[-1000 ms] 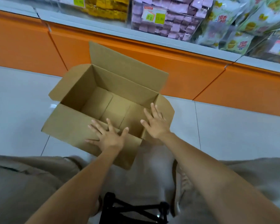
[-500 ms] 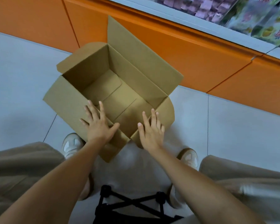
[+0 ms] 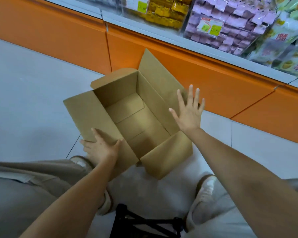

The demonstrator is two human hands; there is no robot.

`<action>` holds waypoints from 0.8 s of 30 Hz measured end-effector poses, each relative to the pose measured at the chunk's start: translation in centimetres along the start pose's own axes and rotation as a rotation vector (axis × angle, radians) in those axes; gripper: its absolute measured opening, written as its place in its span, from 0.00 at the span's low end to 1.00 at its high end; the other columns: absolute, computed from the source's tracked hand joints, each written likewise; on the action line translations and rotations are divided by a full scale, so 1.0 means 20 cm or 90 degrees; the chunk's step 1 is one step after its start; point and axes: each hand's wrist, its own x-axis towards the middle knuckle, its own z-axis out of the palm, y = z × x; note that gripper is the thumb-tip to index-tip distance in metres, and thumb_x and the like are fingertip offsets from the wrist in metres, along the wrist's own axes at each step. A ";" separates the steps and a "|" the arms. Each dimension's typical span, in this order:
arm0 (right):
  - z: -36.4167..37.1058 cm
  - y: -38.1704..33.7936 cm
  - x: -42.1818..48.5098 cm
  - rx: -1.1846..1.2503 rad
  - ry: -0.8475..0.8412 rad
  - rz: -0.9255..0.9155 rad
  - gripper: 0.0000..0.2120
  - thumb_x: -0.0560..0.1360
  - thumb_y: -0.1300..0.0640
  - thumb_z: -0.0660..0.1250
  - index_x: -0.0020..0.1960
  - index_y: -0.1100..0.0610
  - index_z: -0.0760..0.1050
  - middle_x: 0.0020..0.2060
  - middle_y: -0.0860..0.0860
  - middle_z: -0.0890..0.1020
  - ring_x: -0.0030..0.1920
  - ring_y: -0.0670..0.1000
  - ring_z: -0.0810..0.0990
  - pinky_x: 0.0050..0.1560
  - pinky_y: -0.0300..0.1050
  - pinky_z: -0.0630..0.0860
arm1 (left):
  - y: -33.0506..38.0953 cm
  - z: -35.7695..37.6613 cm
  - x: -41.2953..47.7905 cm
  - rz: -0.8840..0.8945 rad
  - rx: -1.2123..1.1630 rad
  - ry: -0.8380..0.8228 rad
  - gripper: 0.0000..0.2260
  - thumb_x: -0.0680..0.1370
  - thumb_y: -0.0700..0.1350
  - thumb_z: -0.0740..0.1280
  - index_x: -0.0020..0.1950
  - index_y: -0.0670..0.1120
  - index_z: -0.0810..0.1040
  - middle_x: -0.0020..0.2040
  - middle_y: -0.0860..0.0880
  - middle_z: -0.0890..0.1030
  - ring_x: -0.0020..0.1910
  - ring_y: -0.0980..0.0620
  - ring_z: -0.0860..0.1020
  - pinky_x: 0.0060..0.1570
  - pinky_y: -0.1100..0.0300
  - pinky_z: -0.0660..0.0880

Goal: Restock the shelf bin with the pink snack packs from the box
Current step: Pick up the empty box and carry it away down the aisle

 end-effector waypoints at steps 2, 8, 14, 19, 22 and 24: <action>-0.04 0.07 0.07 -0.011 -0.063 0.052 0.33 0.79 0.39 0.53 0.79 0.48 0.45 0.74 0.62 0.58 0.74 0.62 0.57 0.70 0.62 0.56 | 0.01 -0.05 0.01 0.017 -0.034 0.032 0.48 0.67 0.59 0.76 0.78 0.53 0.50 0.72 0.36 0.54 0.69 0.36 0.60 0.66 0.42 0.65; -0.03 0.11 0.06 0.139 -0.084 0.057 0.17 0.81 0.52 0.60 0.67 0.56 0.67 0.44 0.61 0.79 0.46 0.63 0.78 0.35 0.48 0.65 | 0.09 -0.25 0.04 0.102 -0.120 0.103 0.34 0.74 0.40 0.70 0.76 0.49 0.57 0.65 0.40 0.65 0.49 0.37 0.75 0.53 0.45 0.73; -0.09 0.13 0.01 0.278 -0.150 0.093 0.13 0.79 0.50 0.63 0.50 0.61 0.75 0.31 0.49 0.72 0.38 0.56 0.72 0.35 0.47 0.62 | 0.06 -0.35 0.10 0.020 -0.272 0.041 0.29 0.76 0.43 0.69 0.74 0.44 0.62 0.58 0.43 0.79 0.57 0.40 0.77 0.59 0.47 0.72; -0.11 0.19 -0.03 0.350 -0.207 0.071 0.13 0.79 0.49 0.62 0.53 0.58 0.77 0.40 0.54 0.82 0.42 0.56 0.78 0.39 0.48 0.71 | 0.02 -0.36 0.06 0.053 -0.232 -0.018 0.18 0.75 0.46 0.71 0.62 0.41 0.75 0.58 0.40 0.80 0.56 0.38 0.78 0.55 0.49 0.75; -0.13 0.19 0.01 0.438 -0.172 0.035 0.14 0.81 0.56 0.61 0.65 0.54 0.72 0.54 0.54 0.82 0.52 0.55 0.78 0.47 0.48 0.75 | 0.06 -0.40 0.09 0.088 -0.229 0.022 0.17 0.75 0.44 0.71 0.61 0.40 0.74 0.58 0.41 0.80 0.56 0.38 0.78 0.54 0.51 0.73; -0.13 0.17 0.07 0.484 -0.171 0.013 0.19 0.80 0.58 0.61 0.71 0.52 0.67 0.61 0.53 0.79 0.61 0.54 0.76 0.54 0.47 0.74 | 0.09 -0.43 0.13 0.112 -0.216 0.039 0.16 0.75 0.44 0.70 0.61 0.41 0.74 0.58 0.41 0.80 0.56 0.39 0.78 0.53 0.51 0.73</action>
